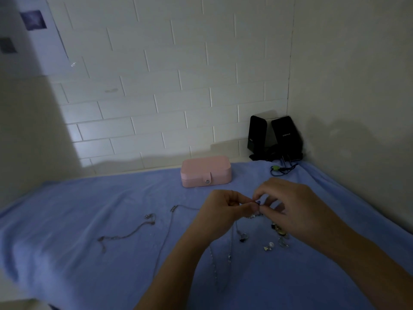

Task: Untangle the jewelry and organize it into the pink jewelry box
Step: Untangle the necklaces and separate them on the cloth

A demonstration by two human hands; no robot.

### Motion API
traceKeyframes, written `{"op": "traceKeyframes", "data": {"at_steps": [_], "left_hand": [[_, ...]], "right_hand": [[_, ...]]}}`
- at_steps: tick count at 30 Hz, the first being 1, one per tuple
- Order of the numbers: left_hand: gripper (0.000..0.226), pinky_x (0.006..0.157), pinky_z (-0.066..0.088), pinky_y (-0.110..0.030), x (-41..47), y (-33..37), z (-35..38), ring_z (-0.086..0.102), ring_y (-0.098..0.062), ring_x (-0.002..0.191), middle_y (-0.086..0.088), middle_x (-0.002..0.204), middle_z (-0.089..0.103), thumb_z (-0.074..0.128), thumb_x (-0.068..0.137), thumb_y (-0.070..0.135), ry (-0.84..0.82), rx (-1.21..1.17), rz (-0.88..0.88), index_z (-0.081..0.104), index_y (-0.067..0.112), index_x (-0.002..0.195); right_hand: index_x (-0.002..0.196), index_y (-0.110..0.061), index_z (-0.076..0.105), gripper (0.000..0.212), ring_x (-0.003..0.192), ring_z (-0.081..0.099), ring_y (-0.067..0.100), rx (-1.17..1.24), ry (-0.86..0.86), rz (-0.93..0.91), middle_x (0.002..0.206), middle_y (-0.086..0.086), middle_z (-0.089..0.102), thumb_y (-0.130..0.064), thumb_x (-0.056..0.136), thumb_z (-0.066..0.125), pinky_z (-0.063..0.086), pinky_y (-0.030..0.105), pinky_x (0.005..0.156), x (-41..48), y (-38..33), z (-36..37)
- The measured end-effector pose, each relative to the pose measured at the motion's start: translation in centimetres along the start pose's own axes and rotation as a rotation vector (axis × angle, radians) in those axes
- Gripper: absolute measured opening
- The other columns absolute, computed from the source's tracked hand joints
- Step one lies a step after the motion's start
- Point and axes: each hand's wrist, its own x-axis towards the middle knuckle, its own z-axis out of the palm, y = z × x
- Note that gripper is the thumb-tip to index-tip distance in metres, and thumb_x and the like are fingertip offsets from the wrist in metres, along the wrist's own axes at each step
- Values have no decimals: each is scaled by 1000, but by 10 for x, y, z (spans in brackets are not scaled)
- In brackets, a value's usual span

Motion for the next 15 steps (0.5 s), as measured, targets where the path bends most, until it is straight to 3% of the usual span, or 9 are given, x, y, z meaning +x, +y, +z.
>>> {"op": "traceKeyframes", "data": {"at_steps": [3,6,10,15], "left_hand": [[9,42,27,-17,0,0,0,33,-6,40,-18,67,59,71,81,25,-4,-3,14,71,19,75],[7,54,35,-24,0,-1,3,44,-16,55,-18,68,64,74,78,28,2,7,23,71,22,75],[6,42,21,-14,0,-2,5,25,-4,38,12,41,38,74,78,22,4,40,11,68,20,76],[8,41,21,-10,-3,-2,11,28,-5,33,11,33,34,73,80,20,74,150,60,65,19,77]], "right_hand": [[79,-17,71,13,74,60,8,-31,19,-39,76,-6,64,-5,75,75,51,25,64,1,4,1],[77,-16,73,13,62,61,9,-77,46,14,72,-3,66,-3,75,74,53,29,59,1,5,1],[75,-13,71,8,62,61,13,-107,16,19,70,0,66,-6,78,71,53,35,59,1,3,3],[80,-14,69,5,68,61,8,-36,-12,136,75,-5,64,-9,80,68,50,21,65,1,-1,3]]}}
